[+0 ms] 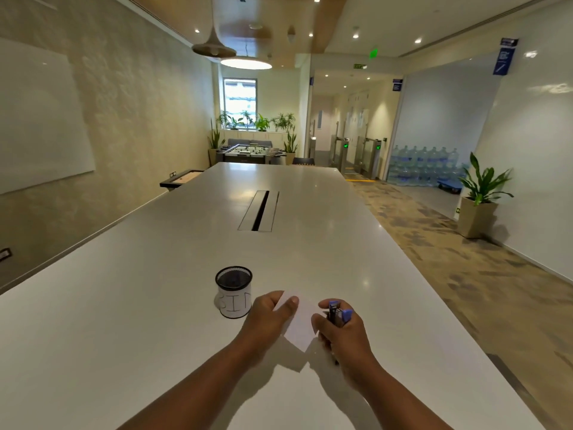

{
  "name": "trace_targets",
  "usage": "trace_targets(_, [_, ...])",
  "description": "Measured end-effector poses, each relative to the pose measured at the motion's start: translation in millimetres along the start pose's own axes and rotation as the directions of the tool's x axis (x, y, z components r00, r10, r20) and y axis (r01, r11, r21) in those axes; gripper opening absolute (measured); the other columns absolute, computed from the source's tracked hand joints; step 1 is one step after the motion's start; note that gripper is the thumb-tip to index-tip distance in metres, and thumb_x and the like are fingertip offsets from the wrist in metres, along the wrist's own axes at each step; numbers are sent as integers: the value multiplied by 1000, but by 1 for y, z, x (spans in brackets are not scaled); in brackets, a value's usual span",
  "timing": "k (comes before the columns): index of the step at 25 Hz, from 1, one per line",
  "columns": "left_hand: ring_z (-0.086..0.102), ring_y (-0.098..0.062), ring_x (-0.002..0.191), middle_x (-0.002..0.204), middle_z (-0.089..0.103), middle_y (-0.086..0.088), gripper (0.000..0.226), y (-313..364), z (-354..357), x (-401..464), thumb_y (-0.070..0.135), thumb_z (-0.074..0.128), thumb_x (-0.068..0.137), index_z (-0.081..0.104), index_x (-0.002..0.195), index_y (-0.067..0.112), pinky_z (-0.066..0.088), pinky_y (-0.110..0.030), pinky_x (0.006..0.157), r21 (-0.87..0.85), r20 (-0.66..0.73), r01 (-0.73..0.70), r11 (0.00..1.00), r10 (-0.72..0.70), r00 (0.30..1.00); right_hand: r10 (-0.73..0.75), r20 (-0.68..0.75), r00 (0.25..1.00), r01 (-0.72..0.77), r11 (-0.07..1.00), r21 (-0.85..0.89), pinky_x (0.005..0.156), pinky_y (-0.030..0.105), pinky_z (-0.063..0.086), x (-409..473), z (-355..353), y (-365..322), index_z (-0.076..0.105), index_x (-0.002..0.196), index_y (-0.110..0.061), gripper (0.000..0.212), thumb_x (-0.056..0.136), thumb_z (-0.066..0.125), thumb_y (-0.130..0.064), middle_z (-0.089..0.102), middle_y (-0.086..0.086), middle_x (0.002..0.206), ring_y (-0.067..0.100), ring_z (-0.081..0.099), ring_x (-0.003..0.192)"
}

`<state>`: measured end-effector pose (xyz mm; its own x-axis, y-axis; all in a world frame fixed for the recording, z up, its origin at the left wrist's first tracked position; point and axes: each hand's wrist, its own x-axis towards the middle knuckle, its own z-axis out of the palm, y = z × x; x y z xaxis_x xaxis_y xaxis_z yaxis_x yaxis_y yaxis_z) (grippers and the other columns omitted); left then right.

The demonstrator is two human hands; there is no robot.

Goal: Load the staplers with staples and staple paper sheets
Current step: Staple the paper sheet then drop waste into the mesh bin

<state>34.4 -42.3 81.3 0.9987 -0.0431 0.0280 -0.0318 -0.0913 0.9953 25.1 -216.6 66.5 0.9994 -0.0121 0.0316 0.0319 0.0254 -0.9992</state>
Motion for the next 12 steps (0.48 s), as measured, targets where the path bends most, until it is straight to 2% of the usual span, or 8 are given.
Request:
trace_targets(2, [71, -37, 103, 104, 78, -12, 20, -3, -6, 4, 29, 58, 102, 71, 110, 15, 58, -51, 89, -157, -22, 83, 984, -87, 996, 37, 35, 999, -39, 997, 72, 56, 31, 42, 2, 4, -3, 66, 105, -18, 14, 95, 65, -9, 60, 6, 69, 16, 55, 60])
trace_targets(4, [69, -39, 109, 113, 75, -17, 19, -3, -10, 5, 20, 59, 101, 67, 115, 9, 56, -53, 94, -362, 57, 194, 912, -187, 981, 94, 79, 992, -106, 980, 167, 56, 32, 39, 4, 6, -4, 70, 96, -14, 8, 95, 65, -9, 57, 7, 72, 17, 52, 63])
trace_targets(7, [66, -40, 105, 122, 70, -27, 18, -3, -14, 4, 12, 61, 98, 63, 113, 3, 54, -55, 93, -521, 164, 282, 806, -230, 959, 144, 133, 981, -175, 950, 258, 54, 31, 37, 7, 10, -6, 69, 91, -11, 8, 96, 64, -6, 55, 8, 74, 17, 49, 63])
trace_targets(9, [68, -37, 96, 114, 72, -26, 16, -4, -13, 2, 9, 62, 96, 63, 111, 2, 59, -49, 83, -546, 195, 291, 786, -218, 956, 134, 152, 979, -171, 948, 270, 55, 31, 38, 7, 14, -7, 66, 97, -9, 3, 96, 64, -7, 62, 13, 83, 19, 57, 69])
trace_targets(12, [69, -28, 89, 103, 75, -15, 14, -4, -7, -1, 12, 68, 92, 67, 104, 6, 59, -41, 78, -457, 195, 247, 855, -175, 965, 119, 148, 982, -158, 943, 292, 64, 35, 45, 7, 22, -8, 67, 98, -10, 4, 97, 63, -11, 70, 18, 97, 26, 64, 83])
